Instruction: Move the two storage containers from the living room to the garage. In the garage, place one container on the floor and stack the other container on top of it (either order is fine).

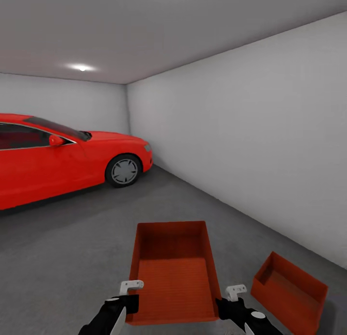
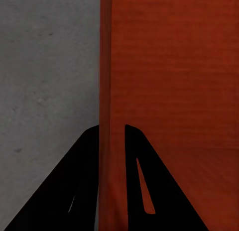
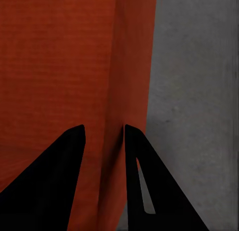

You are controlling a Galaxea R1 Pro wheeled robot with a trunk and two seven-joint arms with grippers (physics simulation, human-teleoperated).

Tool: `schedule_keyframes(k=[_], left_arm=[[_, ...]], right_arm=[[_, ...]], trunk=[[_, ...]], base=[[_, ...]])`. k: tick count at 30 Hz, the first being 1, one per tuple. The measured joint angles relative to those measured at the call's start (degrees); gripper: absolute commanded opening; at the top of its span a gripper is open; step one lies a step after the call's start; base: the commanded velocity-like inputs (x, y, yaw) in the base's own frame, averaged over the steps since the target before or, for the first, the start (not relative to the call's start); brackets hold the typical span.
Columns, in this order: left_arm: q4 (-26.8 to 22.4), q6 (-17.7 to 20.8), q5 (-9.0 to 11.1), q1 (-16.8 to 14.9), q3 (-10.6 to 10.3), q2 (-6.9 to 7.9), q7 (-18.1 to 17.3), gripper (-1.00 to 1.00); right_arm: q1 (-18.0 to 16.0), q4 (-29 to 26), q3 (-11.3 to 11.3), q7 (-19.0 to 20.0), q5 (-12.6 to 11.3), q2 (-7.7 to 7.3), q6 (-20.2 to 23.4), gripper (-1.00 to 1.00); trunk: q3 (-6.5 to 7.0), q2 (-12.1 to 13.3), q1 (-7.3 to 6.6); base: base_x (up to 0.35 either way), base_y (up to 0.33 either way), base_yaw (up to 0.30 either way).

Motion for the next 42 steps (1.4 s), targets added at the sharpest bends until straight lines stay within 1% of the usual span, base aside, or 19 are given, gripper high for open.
schedule_keyframes(k=[6, 13, 17, 23, 42], left_arm=[[0.10, -0.10, 0.08, 0.00, -0.01, 0.00, 0.03, -1.00], [-0.04, 0.04, 0.00, 0.01, -0.01, 0.00, 0.01, -1.00], [0.32, -0.34, 0.26, 0.01, -0.05, 0.00, 0.07, -1.00], [0.29, -0.31, 0.21, 0.02, -0.02, 0.00, 0.07, -1.00], [0.43, -0.48, 0.25, 0.03, 0.03, 0.02, 0.06, -1.00]], right_arm=[[0.00, 0.00, 0.04, -0.01, 0.00, -0.02, 0.00, -1.00], [0.00, 0.01, -0.01, 0.01, 0.00, 0.01, 0.00, -1.00], [0.01, 0.01, 0.09, 0.00, 0.01, -0.07, 0.00, -1.00], [0.01, 0.02, 0.10, -0.03, 0.00, -0.05, 0.00, -1.00], [0.01, 0.00, 0.13, -0.07, 0.06, -0.03, 0.00, -1.00]], trunk=[[-0.37, 0.00, 0.00], [-0.60, 0.00, 0.00], [-0.79, 0.02, -0.02], [-1.05, 0.03, -0.04], [-1.08, 0.03, -0.04]], base=[[0.000, 0.000, -0.195], [0.000, 0.000, -0.114], [0.095, -0.012, -0.168], [0.257, -0.106, -0.123], [0.301, -0.136, -0.005]])
